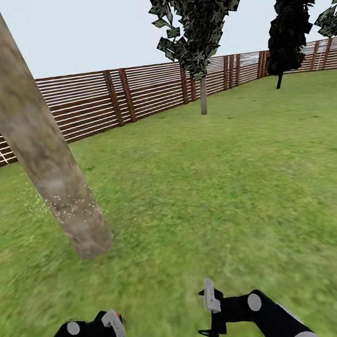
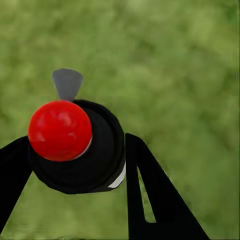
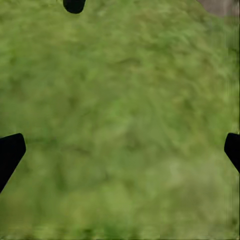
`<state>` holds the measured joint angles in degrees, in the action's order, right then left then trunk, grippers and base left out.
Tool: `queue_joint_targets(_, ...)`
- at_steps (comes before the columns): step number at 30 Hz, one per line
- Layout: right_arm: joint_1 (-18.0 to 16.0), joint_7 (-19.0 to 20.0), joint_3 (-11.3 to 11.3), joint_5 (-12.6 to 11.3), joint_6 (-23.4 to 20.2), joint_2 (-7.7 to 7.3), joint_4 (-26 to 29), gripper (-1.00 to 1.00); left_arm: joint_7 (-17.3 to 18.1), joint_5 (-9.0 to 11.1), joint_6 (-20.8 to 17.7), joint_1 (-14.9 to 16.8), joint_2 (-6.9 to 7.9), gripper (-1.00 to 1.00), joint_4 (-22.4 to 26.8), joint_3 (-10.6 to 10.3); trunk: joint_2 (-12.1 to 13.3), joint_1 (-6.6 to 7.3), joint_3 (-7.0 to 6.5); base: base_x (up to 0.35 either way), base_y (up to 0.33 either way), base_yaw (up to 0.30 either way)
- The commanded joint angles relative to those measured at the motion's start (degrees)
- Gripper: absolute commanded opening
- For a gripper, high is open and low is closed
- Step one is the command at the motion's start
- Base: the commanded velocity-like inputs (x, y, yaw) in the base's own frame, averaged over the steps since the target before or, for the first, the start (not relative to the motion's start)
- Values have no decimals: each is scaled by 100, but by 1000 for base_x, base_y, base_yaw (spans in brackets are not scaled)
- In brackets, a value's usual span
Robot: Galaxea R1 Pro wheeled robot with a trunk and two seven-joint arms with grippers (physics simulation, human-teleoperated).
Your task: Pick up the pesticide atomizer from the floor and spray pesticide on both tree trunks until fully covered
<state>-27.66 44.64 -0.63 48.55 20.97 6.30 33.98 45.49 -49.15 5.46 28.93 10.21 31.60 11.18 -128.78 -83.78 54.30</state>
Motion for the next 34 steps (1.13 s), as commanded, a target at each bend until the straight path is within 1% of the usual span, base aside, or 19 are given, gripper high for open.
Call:
queue_joint_targets(1, 2, -544, 9, 38, 29, -83, -323, 100, -436, 27, 67, 1, -43, -100, -241, 324, -2, 1, 5, 0, 0, 0)
queue_joint_targets(2, 4, -1531, 48, 31, 29, -161, -1022, 100, -1276, 294, 96, 0, -77, -100, -811, 718, -2, 1, 5, 0, 0, 0)
queue_joint_targets(3, 6, -2601, 201, 26, 29, -196, -1683, 100, -2154, 642, 233, -1, -93, -100, -1373, 1012, -2, 1, 5, 0, 0, 0)
queue_joint_targets(4, 6, -3409, 346, 21, 29, -203, -2116, 100, -2769, 939, 484, -1, -97, -100, -1740, 1148, -2, 1, 5, 0, 0, 0)
queue_joint_targets(5, 6, -4251, 484, 16, 30, -198, -2493, 100, -3353, 1291, 843, -3, -97, -100, -2061, 1222, -2, 1, 5, 0, 0, 0)
queue_joint_targets(6, 6, -5317, 626, 9, 33, -189, -2809, 100, -4001, 1830, 1245, -55, -98, -100, -2338, 1267, -2, 1, 5, 0, 0, 0)
queue_joint_targets(7, 6, -5939, 712, 7, 35, -181, -2925, 100, -4349, 2224, 1421, -153, -98, -100, -2437, 1283, -2, 1, 5, 0, 0, 0)
queue_joint_targets(8, 9, -6402, 795, 2, 37, -177, -2983, 100, -4589, 2610, 1516, -257, -90, -100, -2469, 1290, -2, 1, 5, 0, 0, 0)
queue_joint_targets(9, 12, -6722, 956, -1, 44, -175, -3012, 100, -4736, 2991, 1572, -340, -63, -100, -2484, 1295, -2, 1, 5, 0, 0, 0)
queue_joint_targets(10, 14, -6890, 1257, 2, 56, -183, -3025, 100, -4812, 3277, 1608, -431, -32, -100, -2497, 1297, -2, 1, 5, 0, 0, 0)
queue_joint_targets(11, 19, -6973, 1709, 5, 138, -204, -3035, 100, -4852, 3446, 1631, -579, 2, -100, -2499, 1298, -2, 1, 5, 0, 0, 0)
queue_joint_targets(12, 56, -7017, 2236, 15, 348, -222, -3042, 100, -4877, 3554, 1648, -710, 19, -100, -2503, 1291, -2, 1, 5, 0, 0, 0)
queue_joint_targets(13, 109, -7032, 2441, 23, 478, -228, -3048, 100, -4884, 3581, 1654, -756, 2, -100, -2517, 1280, -2, 1, 5, 0, 0, 0)
queue_joint_targets(14, 186, -7040, 2546, 25, 548, -231, -3050, 100, -4889, 3603, 1653, -782, -21, -100, -2535, 1272, -2, 1, 5, 0, 0, 0)
queue_joint_targets(15, 280, -7047, 2633, 23, 611, -227, -3051, 100, -4896, 3635, 1655, -804, -80, -100, -2629, 1274, -2, 1, 5, 0, 0, 0)
queue_joint_targets(19, 324, -7043, 2647, 40, 618, -184, -3171, 100, -4894, 3641, 1658, -809, -102, -100, -2696, 1276, -2, 1, 5, 0, 0, 0)
queue_joint_targets(21, 442, -7040, 2649, 44, 617, -175, -3240, 100, -4892, 3641, 1654, -809, -100, -100, -2702, 1280, -2, 1, 5, 0, 0, 0)
queue_joint_targets(30, 497, -7040, 2656, 48, 601, -217, -3249, 100, -4893, 3632, 1660, -810, -89, -100, -2692, 1290, -2, 1, 5, 0, 0, 0)
queue_joint_targets(34, 496, -7040, 2656, 47, 601, -217, -3249, 100, -4891, 3576, 1653, -810, -80, -100, -2695, 1251, -2, 1, 5, 0, 0, 0)
